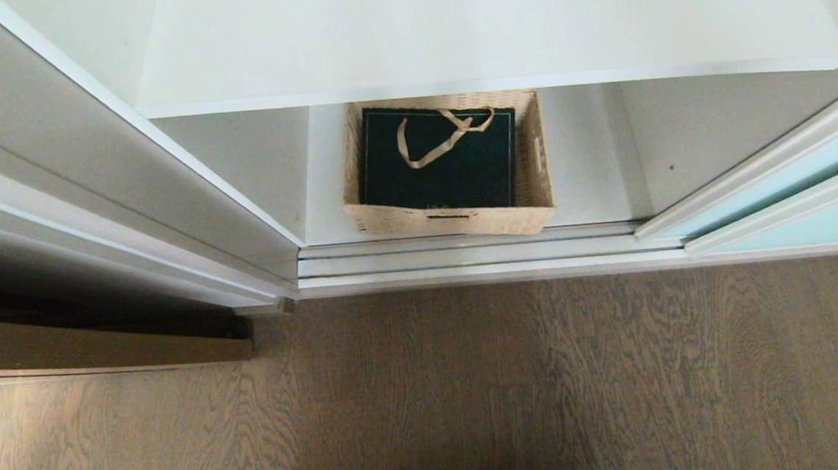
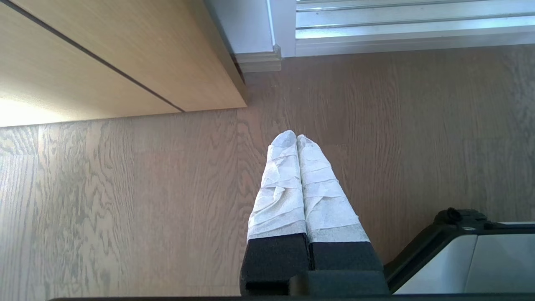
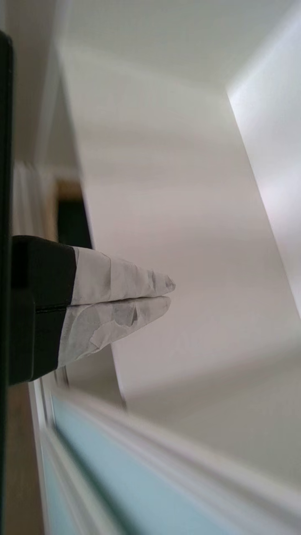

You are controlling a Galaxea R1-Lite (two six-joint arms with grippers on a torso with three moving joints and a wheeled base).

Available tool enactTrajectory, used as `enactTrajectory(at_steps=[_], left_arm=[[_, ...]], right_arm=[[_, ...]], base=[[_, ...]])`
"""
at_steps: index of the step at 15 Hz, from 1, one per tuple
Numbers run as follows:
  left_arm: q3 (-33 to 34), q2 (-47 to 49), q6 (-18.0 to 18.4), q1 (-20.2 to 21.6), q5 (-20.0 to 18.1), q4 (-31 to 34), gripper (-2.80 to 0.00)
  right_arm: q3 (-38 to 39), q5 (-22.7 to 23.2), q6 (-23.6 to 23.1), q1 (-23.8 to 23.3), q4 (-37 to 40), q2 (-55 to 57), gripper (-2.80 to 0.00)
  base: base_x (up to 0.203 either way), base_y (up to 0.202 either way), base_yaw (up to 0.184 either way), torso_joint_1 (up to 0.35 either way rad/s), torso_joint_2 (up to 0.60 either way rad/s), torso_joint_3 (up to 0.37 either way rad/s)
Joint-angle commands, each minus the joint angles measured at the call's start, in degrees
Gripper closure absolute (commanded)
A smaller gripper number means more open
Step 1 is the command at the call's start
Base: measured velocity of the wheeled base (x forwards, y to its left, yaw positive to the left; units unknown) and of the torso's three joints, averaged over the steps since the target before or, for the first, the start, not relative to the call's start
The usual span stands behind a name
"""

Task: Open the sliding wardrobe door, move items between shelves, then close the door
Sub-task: Close the door

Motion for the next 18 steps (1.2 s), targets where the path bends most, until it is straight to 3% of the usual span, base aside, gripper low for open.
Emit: enactTrajectory(at_steps=[1, 5, 7, 9, 11, 12, 13, 15, 16, 18], left_arm=[[0.0, 0.1, 0.0, 0.0, 0.0, 0.0, 0.0], [0.0, 0.1, 0.0, 0.0, 0.0, 0.0, 0.0], [0.0, 0.1, 0.0, 0.0, 0.0, 0.0, 0.0], [0.0, 0.1, 0.0, 0.0, 0.0, 0.0, 0.0], [0.0, 0.1, 0.0, 0.0, 0.0, 0.0, 0.0], [0.0, 0.1, 0.0, 0.0, 0.0, 0.0, 0.0], [0.0, 0.1, 0.0, 0.0, 0.0, 0.0, 0.0], [0.0, 0.1, 0.0, 0.0, 0.0, 0.0, 0.0], [0.0, 0.1, 0.0, 0.0, 0.0, 0.0, 0.0], [0.0, 0.1, 0.0, 0.0, 0.0, 0.0, 0.0]], right_arm=[[1.1, 4.0, 1.2, -1.6, -0.3, -1.7, 0.0], [3.1, 14.2, 3.4, -12.6, -6.0, -0.1, 0.0], [2.8, 22.4, 5.4, -17.2, -8.8, 0.9, 0.0], [3.0, 22.6, 5.9, -17.5, -8.6, 0.9, 0.0], [1.7, 14.5, 4.7, -16.2, -6.1, 1.3, 0.0], [0.5, 10.5, 1.4, -13.1, -3.4, 1.8, 0.0], [-0.2, 7.4, -5.2, -10.6, 1.0, 2.1, 0.0], [-1.1, -1.6, -24.0, -4.6, 12.3, 2.1, 0.0], [-1.1, -11.1, -30.2, -0.8, 15.5, 1.9, 0.0], [-1.6, -34.4, -38.5, 5.9, 18.1, 2.3, 0.0]], base=[[0.0, 0.0, 0.0, 0.0, 0.0, 0.0], [0.0, 0.0, 0.0, 0.0, 0.0, 0.0], [0.0, 0.0, 0.0, 0.0, 0.0, 0.0], [0.0, 0.0, 0.0, 0.0, 0.0, 0.0], [0.0, 0.0, 0.0, 0.0, 0.0, 0.0], [0.0, 0.0, 0.0, 0.0, 0.0, 0.0], [0.0, 0.0, 0.0, 0.0, 0.0, 0.0], [0.0, 0.0, 0.0, 0.0, 0.0, 0.0], [0.0, 0.0, 0.0, 0.0, 0.0, 0.0], [0.0, 0.0, 0.0, 0.0, 0.0, 0.0]])
